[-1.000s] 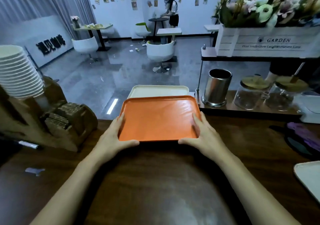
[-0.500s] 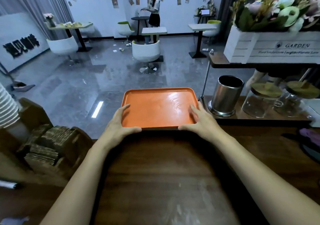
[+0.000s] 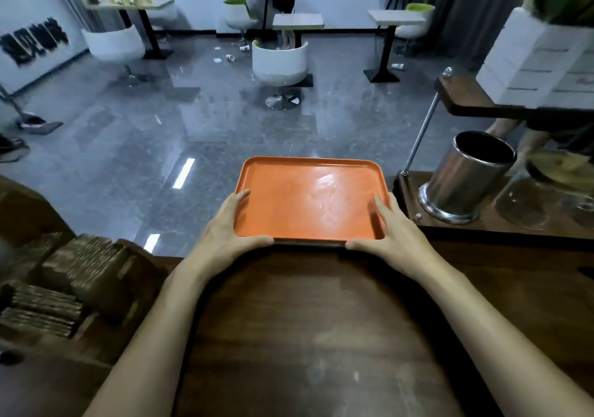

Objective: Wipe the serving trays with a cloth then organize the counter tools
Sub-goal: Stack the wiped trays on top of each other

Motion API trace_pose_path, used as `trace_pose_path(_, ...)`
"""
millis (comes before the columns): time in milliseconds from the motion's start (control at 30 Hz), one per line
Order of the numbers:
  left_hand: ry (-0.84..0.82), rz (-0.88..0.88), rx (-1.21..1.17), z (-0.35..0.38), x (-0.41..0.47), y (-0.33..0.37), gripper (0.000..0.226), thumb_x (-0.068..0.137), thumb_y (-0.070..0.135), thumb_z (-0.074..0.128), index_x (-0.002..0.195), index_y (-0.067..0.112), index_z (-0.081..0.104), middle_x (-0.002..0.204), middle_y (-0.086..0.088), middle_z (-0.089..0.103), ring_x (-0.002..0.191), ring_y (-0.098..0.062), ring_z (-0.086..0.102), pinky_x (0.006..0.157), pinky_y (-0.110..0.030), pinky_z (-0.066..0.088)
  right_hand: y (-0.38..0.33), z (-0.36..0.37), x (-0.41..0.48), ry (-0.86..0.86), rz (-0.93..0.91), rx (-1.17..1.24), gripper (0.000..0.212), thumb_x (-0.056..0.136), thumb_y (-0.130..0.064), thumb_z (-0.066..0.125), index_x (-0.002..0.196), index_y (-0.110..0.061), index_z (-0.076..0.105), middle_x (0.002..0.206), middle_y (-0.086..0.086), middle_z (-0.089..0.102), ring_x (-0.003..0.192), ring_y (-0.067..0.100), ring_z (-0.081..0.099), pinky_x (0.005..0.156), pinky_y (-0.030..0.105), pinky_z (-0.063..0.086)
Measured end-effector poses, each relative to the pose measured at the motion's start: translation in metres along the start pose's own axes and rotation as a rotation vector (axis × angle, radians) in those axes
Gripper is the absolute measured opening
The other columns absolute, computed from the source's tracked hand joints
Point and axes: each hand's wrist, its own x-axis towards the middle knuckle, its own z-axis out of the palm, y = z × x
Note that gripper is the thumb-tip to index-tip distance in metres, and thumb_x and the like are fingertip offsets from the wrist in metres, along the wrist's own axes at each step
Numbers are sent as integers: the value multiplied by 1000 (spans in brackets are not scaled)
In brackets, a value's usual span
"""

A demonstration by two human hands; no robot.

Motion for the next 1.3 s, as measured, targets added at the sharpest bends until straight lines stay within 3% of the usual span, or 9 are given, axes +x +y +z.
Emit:
trace_pose_path(267, -30, 9, 108, 1, 1, -6, 116, 73, 70, 78, 161, 42, 8, 166, 14, 23, 146, -16, 36, 119, -44, 35, 7, 3, 3, 2, -15, 29, 139, 57, -81, 74, 162, -28, 0, 169, -8, -8, 154, 17, 13, 124, 39, 21)
trace_pose_path(400, -48, 12, 181, 5, 2, -10, 124, 73, 81, 68, 162, 38, -8, 170, 14, 9, 152, -17, 27, 122, -49, 30, 7, 1, 6, -7, -4, 49, 135, 62, -72, 80, 162, -26, 2, 169, -9, -8, 154, 16, 14, 123, 36, 21)
trace_pose_path(600, -75, -26, 227, 5, 5, -11, 133, 66, 93, 59, 162, 32, -10, 171, 12, 0, 156, -17, 19, 123, -52, 26, 3, -1, 4, -23, 29, 49, 133, 65, -63, 83, 162, -22, 2, 169, -6, -12, 154, 18, 12, 121, 32, 18)
trace_pose_path(967, -66, -18, 164, 7, 12, -15, 135, 61, 91, 67, 162, 38, -6, 170, 13, 9, 153, -17, 25, 120, -53, 32, -5, -2, 5, -44, 52, 20, 136, 64, -66, 82, 162, -22, -2, 168, -4, -15, 154, 23, 15, 121, 36, 21)
trace_pose_path(1133, -44, 19, 176, 13, 5, -19, 136, 60, 83, 74, 160, 43, -8, 169, 12, 10, 151, -25, 29, 118, -58, 33, -1, -2, -4, -36, 54, 28, 134, 66, -63, 84, 162, -21, 0, 168, -4, -15, 154, 21, 13, 120, 34, 20)
trace_pose_path(1300, -28, 44, 210, 19, 0, -17, 132, 69, 72, 77, 161, 36, -10, 170, 8, 10, 150, -26, 30, 117, -56, 33, 2, -2, -8, -29, 50, 79, 132, 66, -60, 85, 162, -23, 2, 168, -5, -13, 155, 18, 10, 121, 33, 17)
